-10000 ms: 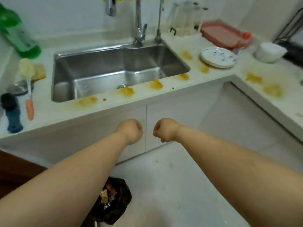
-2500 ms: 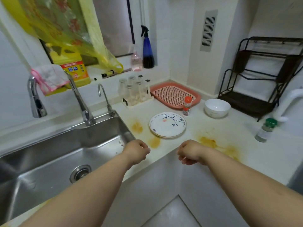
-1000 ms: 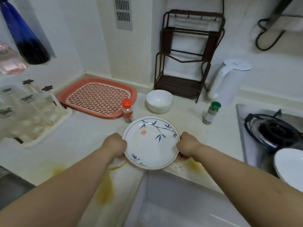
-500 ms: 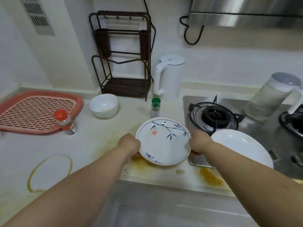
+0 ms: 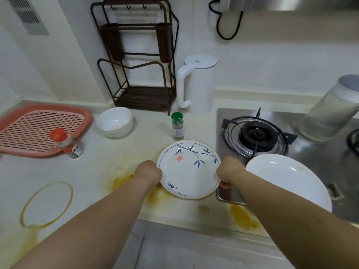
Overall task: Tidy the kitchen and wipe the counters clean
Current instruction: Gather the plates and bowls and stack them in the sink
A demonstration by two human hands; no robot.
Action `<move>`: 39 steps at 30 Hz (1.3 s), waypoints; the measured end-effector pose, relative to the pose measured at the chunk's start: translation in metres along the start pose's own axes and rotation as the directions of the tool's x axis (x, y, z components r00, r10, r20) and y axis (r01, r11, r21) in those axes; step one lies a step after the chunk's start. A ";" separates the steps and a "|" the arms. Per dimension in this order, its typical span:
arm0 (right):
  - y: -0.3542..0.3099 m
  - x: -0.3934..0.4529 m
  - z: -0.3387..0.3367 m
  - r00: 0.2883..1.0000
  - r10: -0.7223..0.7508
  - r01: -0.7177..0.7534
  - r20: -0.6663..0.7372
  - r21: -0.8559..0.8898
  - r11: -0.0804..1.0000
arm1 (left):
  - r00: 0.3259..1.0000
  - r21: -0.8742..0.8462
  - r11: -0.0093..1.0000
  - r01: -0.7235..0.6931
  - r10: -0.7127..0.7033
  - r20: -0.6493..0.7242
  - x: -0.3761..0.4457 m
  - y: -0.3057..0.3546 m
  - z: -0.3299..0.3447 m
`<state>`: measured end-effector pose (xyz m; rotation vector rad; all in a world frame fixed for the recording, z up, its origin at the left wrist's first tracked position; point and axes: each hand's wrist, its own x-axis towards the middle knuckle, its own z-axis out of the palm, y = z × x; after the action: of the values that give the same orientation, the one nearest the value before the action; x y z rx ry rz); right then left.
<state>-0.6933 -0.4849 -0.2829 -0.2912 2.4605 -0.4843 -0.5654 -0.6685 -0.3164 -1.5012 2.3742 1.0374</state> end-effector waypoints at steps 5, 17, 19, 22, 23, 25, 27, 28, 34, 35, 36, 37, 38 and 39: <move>0.006 0.000 -0.010 1.000 0.018 -0.018 -0.009 -0.018 1.000 | 0.997 0.053 0.996 0.069 -0.068 -0.020 -0.005 0.012 -0.004; 0.158 -0.064 -0.098 0.850 0.393 -0.340 -0.351 0.204 0.918 | 0.781 0.056 0.804 -0.592 0.555 0.288 -0.086 0.142 0.092; 0.175 -0.069 -0.095 0.861 0.430 -0.377 -0.273 0.226 0.898 | 0.780 0.115 0.797 -0.593 0.534 0.325 -0.091 0.151 0.106; 0.197 -0.061 -0.085 0.856 0.476 -0.377 -0.201 0.387 0.841 | 0.805 0.168 0.811 -0.560 0.485 0.342 -0.089 0.157 0.121; 0.203 -0.056 -0.082 0.856 0.480 -0.361 -0.190 0.445 0.820 | 0.805 0.179 0.809 -0.560 0.480 0.349 -0.088 0.157 0.124; 0.206 -0.049 -0.078 0.863 0.470 -0.332 -0.187 0.491 0.805 | 0.802 0.185 0.803 -0.566 0.485 0.348 -0.086 0.157 0.126; 0.205 -0.048 -0.078 0.868 0.460 -0.317 -0.186 0.505 0.803 | 0.817 0.166 0.823 -0.544 0.473 0.330 -0.082 0.156 0.128; 0.205 -0.047 -0.078 0.867 0.461 -0.315 -0.188 0.508 0.801 | 0.822 0.155 0.831 -0.534 0.468 0.323 -0.082 0.156 0.127; 0.178 -0.046 -0.099 0.904 0.404 -0.283 -0.141 0.511 0.812 | 0.857 0.066 0.868 -0.493 0.470 0.211 -0.085 0.149 0.098; 0.166 -0.047 -0.103 0.913 0.387 -0.278 -0.129 0.495 0.823 | 0.866 0.043 0.876 -0.481 0.467 0.179 -0.083 0.146 0.089; 0.154 -0.048 -0.106 0.923 0.365 -0.269 -0.122 0.472 0.839 | 0.875 0.010 0.886 -0.463 0.456 0.160 -0.082 0.142 0.079; 0.141 -0.048 -0.107 0.931 0.346 -0.262 -0.114 0.452 0.853 | 0.885 -0.022 0.897 -0.442 0.441 0.148 -0.078 0.138 0.070; 0.129 -0.049 -0.108 0.937 0.333 -0.259 -0.102 0.437 0.861 | 0.897 -0.042 0.907 -0.419 0.420 0.140 -0.076 0.132 0.061; 0.117 -0.049 -0.107 0.944 0.318 -0.255 -0.088 0.419 0.871 | 0.907 -0.057 0.916 -0.397 0.401 0.129 -0.074 0.126 0.052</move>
<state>-0.7300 -0.3340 -0.2245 0.2924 2.4177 -0.8896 -0.6468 -0.5489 -0.2618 -0.9260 2.6342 1.2151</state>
